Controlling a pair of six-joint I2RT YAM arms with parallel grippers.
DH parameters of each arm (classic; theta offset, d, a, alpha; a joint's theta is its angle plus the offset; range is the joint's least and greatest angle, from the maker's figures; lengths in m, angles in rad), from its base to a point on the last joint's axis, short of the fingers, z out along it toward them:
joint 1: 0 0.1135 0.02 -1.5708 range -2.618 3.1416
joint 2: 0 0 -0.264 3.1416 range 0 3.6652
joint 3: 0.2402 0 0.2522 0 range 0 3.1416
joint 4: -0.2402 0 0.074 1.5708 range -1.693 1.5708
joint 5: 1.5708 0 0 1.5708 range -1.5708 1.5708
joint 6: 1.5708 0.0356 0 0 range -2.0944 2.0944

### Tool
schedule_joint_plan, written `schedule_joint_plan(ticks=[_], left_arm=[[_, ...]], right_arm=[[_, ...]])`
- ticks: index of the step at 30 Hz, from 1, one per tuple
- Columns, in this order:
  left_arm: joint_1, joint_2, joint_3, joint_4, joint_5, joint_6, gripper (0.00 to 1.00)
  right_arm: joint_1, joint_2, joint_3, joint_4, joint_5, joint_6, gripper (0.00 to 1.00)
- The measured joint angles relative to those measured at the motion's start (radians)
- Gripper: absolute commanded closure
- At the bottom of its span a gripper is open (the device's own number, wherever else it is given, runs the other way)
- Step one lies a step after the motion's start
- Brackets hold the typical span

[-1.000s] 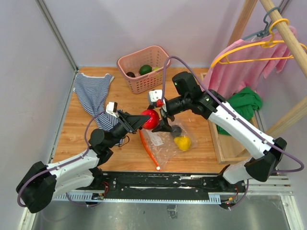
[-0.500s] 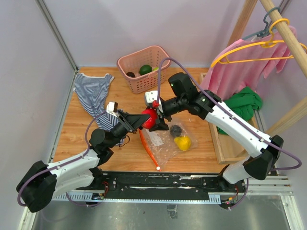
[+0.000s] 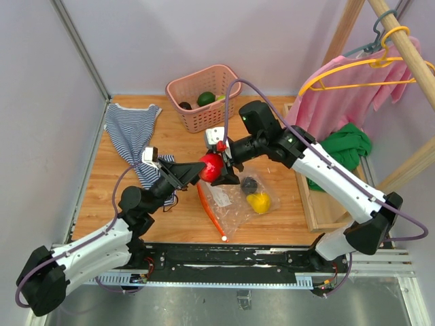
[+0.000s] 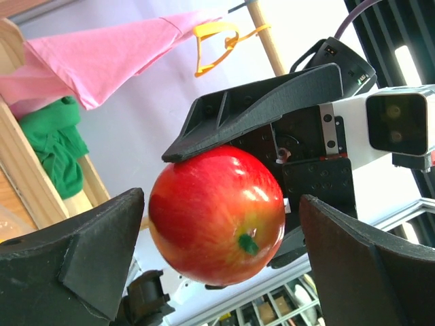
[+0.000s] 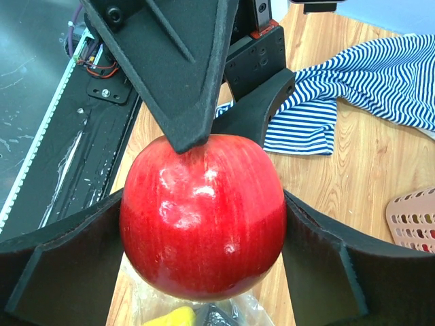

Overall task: Open the zip-top bag and remove the fake food
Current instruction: Pick up the fake fruit from the zipper food storage bag.

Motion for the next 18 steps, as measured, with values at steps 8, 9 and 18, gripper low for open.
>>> schedule_joint_plan(ticks=[8, 9, 18], left_arm=[[0.000, -0.115, -0.008, -0.145, -0.031, 0.048, 0.01], [0.000, -0.131, -0.010, -0.166, -0.034, 0.055, 0.01], [0.000, -0.266, -0.026, -0.292, -0.042, 0.120, 0.01]], right_arm=[[-0.003, 0.004, 0.032, -0.032, -0.013, 0.000, 0.68], [-0.005, 0.005, 0.035, -0.037, -0.013, 0.000, 0.68], [-0.051, 0.034, 0.095, -0.057, -0.012, -0.002, 0.69]])
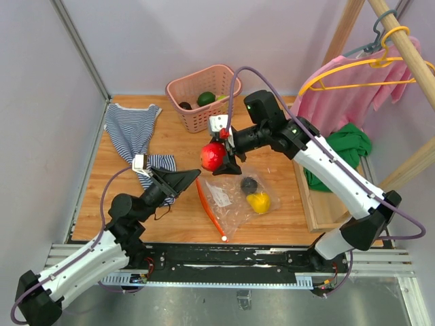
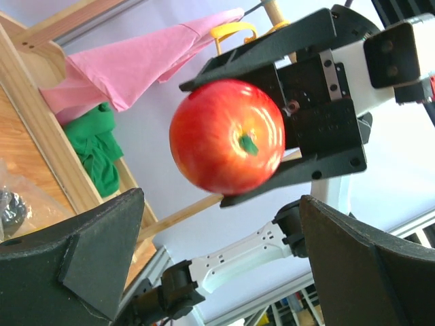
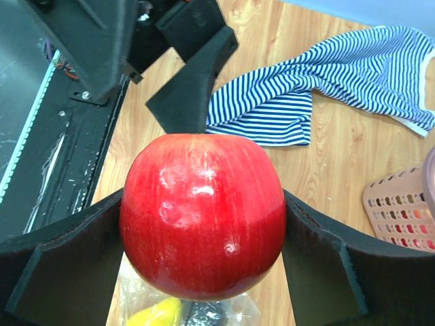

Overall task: Open the zip-top bag and remove the fake food
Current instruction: Pick up the fake fruit from the zipper food storage bag.

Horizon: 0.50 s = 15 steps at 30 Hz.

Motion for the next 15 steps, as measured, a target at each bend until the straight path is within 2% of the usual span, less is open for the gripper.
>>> schedule_joint_plan(ticks=[6, 15], left_arm=[[0.000, -0.067, 0.000, -0.082, 0.001, 0.056, 0.01], [0.000, -0.138, 0.008, -0.294, -0.004, 0.161, 0.01]], right_arm=[[-0.033, 0.041, 0.068, -0.002, 0.036, -0.012, 0.71], [-0.053, 0.156, 0.173, 0.021, 0.142, -0.028, 0.73]])
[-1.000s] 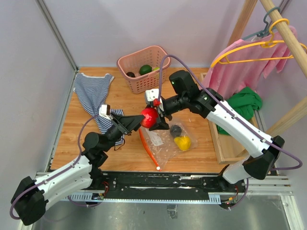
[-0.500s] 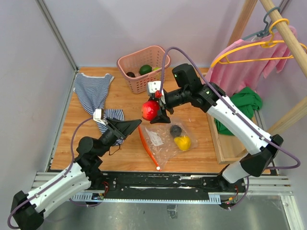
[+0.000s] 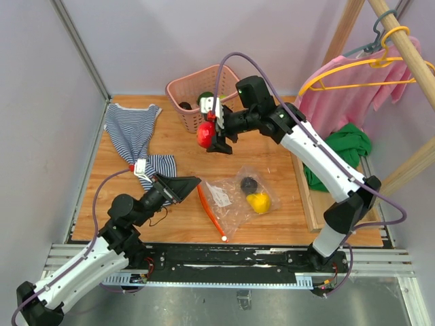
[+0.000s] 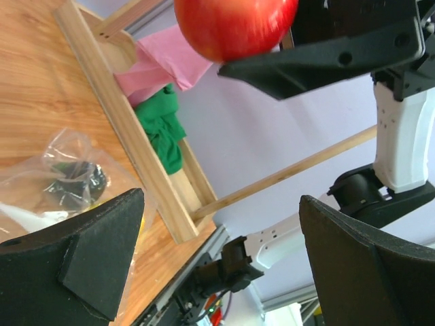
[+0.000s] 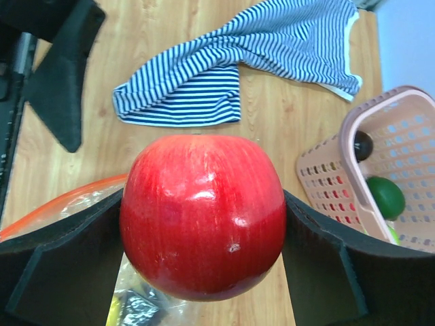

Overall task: Open the zip-top bag and remove the fake food
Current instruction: Pick up the fake fruit from the zipper food storage bag, then place the fake fruit in the bin.

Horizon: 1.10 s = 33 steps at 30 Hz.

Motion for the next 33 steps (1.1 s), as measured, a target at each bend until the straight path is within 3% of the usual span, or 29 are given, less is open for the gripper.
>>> schedule_joint_plan(ticks=[15, 33], left_arm=[[0.000, -0.093, 0.003, -0.233, -0.056, 0.090, 0.01], [0.000, -0.173, 0.003, -0.364, -0.105, 0.123, 0.01]], right_arm=[[-0.055, 0.179, 0.180, 0.084, 0.166, -0.028, 0.78], [-0.085, 0.385, 0.317, 0.272, 0.307, -0.085, 0.82]])
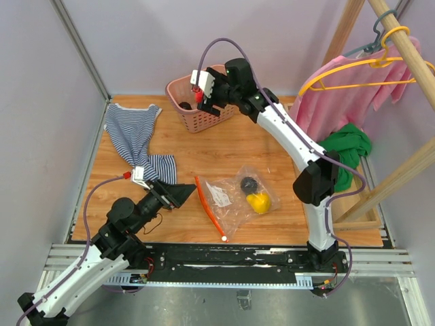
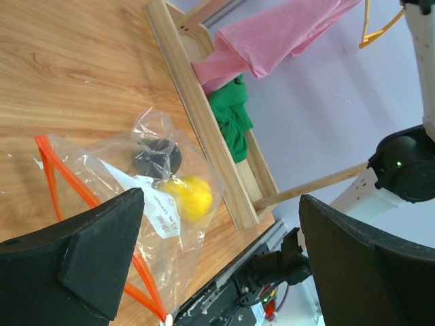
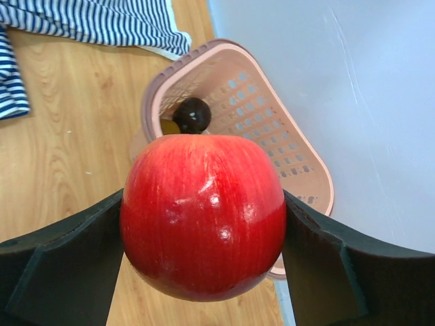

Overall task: Open the zip-top bag and remove the fake food
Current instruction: Place the fake fruit in the bin.

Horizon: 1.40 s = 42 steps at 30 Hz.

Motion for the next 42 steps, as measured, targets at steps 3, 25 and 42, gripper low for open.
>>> schedule_joint_plan(ticks=[3, 25, 42], left_arm=[[0.000, -0.026, -0.005, -0.014, -0.010, 0.000, 0.01], [0.000, -0.192, -0.109, -0.122, -0.045, 0.008, 0.01], [0.000, -0.196, -0.143, -0.129, -0.048, 0.013, 0.01]], right_arm=[[-0.023, 0.049, 0.034, 0.035, 0.013, 0.013, 0.83], [-0.132, 0.290, 0.113, 0.372, 0.119, 0.431, 0.81], [-0.136, 0.372, 0.113, 0.506, 0.188, 0.485, 0.82]])
